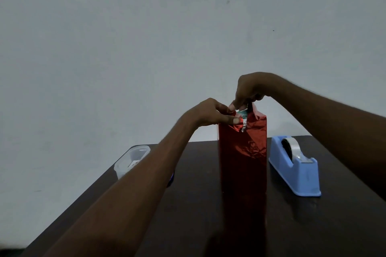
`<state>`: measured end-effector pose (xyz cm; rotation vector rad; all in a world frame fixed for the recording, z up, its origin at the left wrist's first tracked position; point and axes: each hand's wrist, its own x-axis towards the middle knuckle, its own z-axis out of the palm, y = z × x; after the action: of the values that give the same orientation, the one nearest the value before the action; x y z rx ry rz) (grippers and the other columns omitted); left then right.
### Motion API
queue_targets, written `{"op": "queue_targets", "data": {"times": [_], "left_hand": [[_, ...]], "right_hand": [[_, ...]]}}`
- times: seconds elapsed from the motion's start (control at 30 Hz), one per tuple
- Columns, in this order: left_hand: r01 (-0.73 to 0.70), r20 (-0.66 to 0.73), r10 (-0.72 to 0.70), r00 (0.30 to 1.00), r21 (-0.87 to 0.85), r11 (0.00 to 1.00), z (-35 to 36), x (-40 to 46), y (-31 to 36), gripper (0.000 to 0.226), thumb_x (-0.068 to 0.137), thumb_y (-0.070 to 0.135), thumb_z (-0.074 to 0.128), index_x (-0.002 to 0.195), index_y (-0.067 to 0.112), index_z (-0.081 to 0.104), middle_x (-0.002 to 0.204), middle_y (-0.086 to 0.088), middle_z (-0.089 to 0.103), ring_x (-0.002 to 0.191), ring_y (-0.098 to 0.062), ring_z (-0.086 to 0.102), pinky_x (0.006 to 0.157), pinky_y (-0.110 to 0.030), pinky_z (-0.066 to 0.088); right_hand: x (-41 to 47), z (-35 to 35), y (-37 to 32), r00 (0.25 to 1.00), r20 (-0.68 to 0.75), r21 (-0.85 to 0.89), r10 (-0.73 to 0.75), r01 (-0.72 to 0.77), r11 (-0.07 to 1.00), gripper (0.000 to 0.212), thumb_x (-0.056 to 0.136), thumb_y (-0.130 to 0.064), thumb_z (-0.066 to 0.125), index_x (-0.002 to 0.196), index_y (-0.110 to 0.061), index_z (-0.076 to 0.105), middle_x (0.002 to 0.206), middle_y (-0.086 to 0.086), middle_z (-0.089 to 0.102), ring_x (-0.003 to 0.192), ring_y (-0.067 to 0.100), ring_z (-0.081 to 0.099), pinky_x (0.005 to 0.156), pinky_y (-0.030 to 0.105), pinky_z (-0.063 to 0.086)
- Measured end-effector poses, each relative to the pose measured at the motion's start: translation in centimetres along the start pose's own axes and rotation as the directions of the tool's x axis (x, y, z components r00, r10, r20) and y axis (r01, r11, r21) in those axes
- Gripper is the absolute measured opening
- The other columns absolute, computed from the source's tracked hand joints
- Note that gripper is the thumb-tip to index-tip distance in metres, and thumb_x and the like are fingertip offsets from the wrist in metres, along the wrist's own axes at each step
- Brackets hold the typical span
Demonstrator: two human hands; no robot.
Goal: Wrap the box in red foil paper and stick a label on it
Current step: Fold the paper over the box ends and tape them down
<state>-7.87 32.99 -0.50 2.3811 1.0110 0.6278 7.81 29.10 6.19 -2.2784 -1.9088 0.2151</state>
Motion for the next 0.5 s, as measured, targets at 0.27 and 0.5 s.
{"op": "queue_targets", "data": {"times": [0.27,0.5], "left_hand": [[-0.016,0.01,0.016,1.0,0.013,1.0,0.0,-0.1,0.5,0.041,0.078,0.042,0.079,0.115,0.026,0.074,0.107,0.001,0.072,0.086,-0.002,0.059,0.077,-0.018,0.047],[-0.004,-0.009,0.004,1.0,0.013,1.0,0.2,0.0,0.4,0.042,0.08,0.039,0.079,0.119,0.024,0.072,0.11,-0.001,0.072,0.092,-0.008,0.06,0.08,-0.02,0.048]], "right_hand": [[-0.1,1.6,0.0,0.99,-0.13,-0.199,0.056,-0.081,0.977,0.033,0.083,-0.034,0.077,0.079,-0.009,0.057,0.073,0.003,0.057,0.069,0.018,0.055,0.067,0.028,0.048],[-1.0,2.2,0.4,0.923,-0.386,-0.265,-0.006,-0.105,0.958,0.026,0.077,-0.025,0.077,0.086,-0.015,0.054,0.078,0.001,0.055,0.084,0.022,0.056,0.071,0.034,0.043]]}}
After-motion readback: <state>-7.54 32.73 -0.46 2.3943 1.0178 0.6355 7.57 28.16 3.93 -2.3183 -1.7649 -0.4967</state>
